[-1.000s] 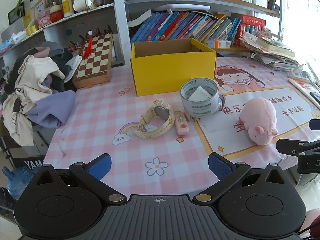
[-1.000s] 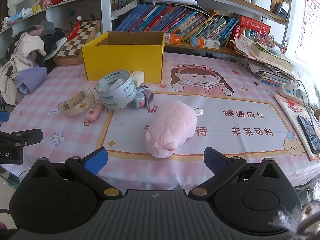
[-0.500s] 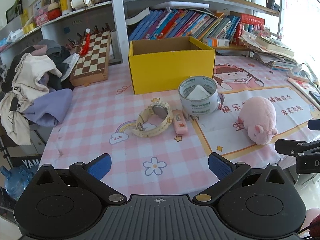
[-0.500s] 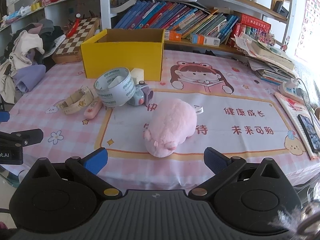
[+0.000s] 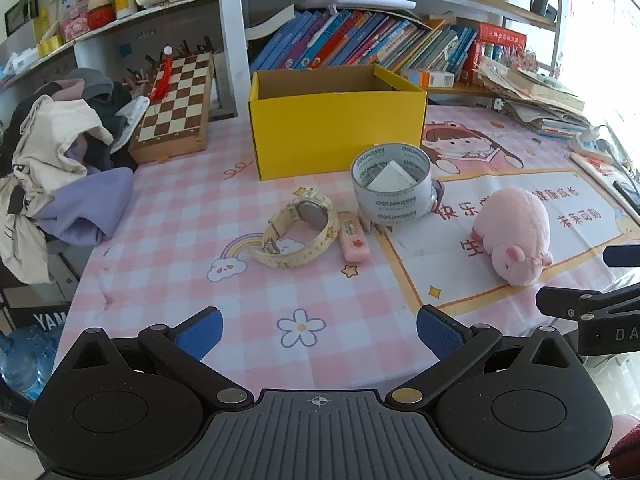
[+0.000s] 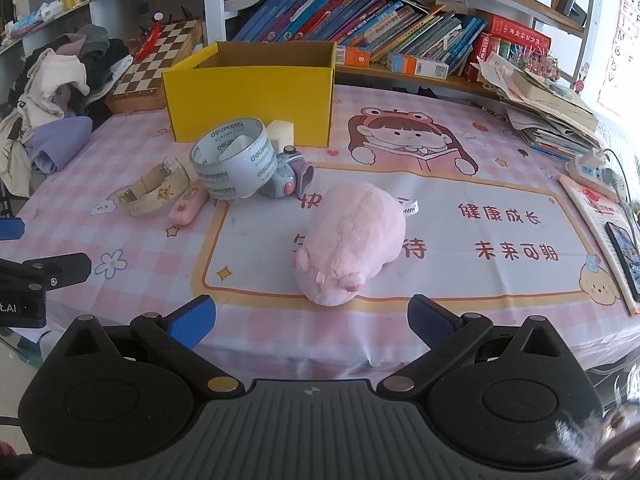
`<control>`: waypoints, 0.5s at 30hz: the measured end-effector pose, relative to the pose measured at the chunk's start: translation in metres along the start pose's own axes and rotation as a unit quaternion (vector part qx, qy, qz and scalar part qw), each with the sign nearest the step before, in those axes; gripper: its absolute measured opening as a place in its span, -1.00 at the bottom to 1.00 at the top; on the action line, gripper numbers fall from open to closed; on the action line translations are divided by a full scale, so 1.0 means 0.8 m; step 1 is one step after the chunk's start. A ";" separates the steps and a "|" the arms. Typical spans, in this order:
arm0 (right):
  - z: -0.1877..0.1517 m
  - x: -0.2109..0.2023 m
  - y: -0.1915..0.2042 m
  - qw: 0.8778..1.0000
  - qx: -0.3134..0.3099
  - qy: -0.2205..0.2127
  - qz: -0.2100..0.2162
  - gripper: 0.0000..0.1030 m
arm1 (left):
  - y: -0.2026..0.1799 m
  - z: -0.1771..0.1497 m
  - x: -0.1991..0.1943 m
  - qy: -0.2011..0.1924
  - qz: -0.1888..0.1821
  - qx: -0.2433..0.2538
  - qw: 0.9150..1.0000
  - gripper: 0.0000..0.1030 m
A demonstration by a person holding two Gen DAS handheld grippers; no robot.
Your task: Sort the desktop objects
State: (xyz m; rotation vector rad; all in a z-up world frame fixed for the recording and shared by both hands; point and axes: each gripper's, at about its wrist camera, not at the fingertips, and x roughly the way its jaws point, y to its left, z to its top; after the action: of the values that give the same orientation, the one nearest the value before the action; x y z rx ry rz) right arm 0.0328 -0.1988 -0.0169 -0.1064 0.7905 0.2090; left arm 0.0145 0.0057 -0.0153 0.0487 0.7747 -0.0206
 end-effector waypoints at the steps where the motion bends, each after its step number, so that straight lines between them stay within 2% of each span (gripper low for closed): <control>1: 0.000 0.000 0.000 1.000 -0.001 -0.001 0.000 1.00 | -0.001 0.000 0.001 0.000 -0.001 0.001 1.000 1.00; 15: 0.008 -0.003 0.003 1.000 0.000 -0.009 -0.002 1.00 | 0.001 0.005 0.004 0.002 0.003 0.010 1.000 1.00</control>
State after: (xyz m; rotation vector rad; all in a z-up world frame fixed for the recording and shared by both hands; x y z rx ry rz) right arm 0.0353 -0.1960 -0.0108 -0.1064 0.7715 0.2065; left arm 0.0199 0.0067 -0.0144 0.0697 0.7785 -0.0215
